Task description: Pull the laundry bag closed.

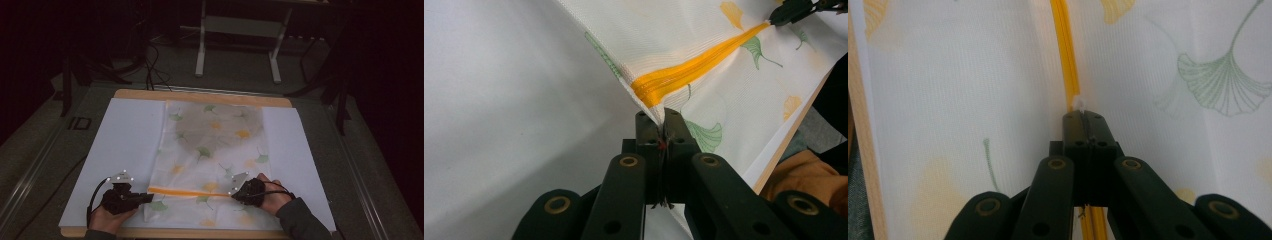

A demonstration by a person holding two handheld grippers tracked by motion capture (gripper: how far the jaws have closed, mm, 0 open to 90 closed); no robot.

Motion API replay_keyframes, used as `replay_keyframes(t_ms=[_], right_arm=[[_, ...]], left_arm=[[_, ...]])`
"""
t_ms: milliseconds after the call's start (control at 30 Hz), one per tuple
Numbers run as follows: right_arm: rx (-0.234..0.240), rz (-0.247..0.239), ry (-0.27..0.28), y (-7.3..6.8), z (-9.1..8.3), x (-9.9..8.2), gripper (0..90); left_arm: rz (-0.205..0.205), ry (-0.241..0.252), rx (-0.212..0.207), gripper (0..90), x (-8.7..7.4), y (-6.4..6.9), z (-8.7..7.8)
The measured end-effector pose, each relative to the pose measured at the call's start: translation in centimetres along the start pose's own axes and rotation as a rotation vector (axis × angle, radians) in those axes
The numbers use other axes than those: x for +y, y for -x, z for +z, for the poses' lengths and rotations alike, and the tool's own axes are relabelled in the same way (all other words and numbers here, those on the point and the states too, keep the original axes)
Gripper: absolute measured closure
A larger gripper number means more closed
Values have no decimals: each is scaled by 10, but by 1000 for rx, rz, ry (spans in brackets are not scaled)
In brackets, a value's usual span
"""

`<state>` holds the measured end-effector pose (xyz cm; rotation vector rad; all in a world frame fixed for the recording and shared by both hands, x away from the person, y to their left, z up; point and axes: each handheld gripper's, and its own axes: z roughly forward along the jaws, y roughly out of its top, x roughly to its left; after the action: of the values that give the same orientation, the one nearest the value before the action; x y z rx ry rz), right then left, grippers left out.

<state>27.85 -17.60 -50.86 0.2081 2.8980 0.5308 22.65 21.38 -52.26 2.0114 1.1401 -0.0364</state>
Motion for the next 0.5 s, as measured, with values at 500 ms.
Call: replay_keyframes(t_ms=[500], right_arm=[[-26, 28, -23, 4, -7, -16, 900]], left_arm=[[0, 2, 6, 885, 0, -1, -1]])
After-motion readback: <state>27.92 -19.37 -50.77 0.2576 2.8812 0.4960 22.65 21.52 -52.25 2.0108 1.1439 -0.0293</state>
